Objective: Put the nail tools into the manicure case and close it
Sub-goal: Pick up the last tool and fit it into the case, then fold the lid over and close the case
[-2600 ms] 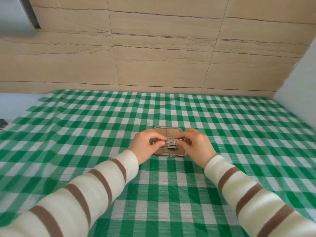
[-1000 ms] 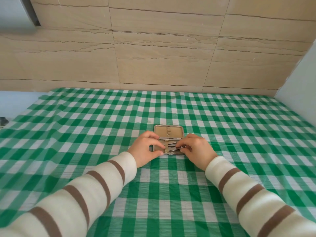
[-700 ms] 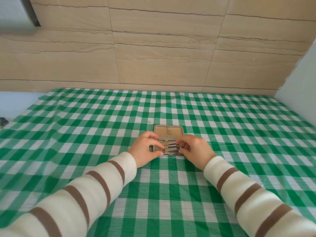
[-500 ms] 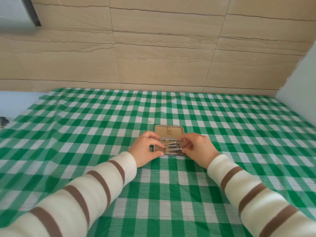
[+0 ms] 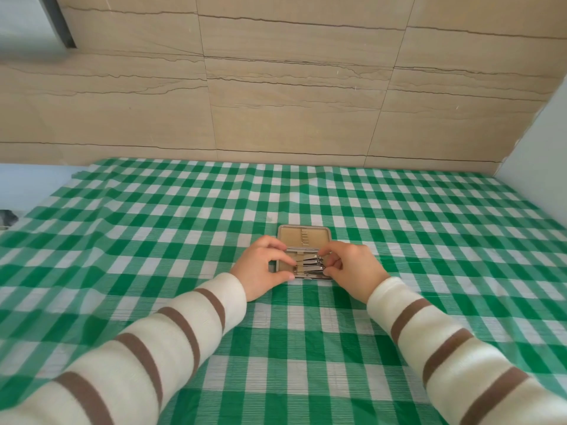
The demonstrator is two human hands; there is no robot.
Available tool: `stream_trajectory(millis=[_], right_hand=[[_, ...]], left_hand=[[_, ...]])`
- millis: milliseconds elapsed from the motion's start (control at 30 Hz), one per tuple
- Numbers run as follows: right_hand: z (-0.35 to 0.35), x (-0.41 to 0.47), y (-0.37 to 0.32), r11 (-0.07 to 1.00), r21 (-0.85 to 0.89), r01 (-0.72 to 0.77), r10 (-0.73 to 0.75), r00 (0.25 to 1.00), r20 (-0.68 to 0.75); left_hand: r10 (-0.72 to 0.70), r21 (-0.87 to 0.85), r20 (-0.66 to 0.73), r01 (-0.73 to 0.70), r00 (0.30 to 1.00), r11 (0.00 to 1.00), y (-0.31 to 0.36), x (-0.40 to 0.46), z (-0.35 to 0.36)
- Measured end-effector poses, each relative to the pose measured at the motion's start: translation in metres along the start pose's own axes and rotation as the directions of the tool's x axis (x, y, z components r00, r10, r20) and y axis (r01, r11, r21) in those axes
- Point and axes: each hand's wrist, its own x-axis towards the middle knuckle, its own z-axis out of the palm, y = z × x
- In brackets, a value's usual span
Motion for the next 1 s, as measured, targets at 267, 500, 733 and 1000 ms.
stream_trajectory(millis=[267, 500, 733, 1000], right_hand=[[0.001, 0.0, -0.002, 1.0, 0.013, 0.003, -0.002, 1.0, -0.011], [0.001, 0.001, 0.001, 0.998, 0.055, 0.008, -0.009, 1.0, 0.013], [-0.011, 0.015, 0.014, 0.969, 0.226, -0.096, 0.119, 0.989, -0.089], [-0.008, 0.039, 0.024, 0.837, 0.438, -0.328, 0.389, 0.919, -0.055]], left_hand=[[-0.004, -0.004, 0.006, 0.004, 1.0, 1.0, -0.001, 0.0, 0.001], [-0.015, 0.002, 0.016, 0.015, 1.0, 1.0, -0.001, 0.001, 0.0], [-0.066, -0.066, -0.024, 0.064, 0.998, 0.996, 0.003, 0.005, -0.005], [-0.287, -0.288, -0.121, 0.243, 0.95, 0.926, 0.01, 0.023, -0.014]])
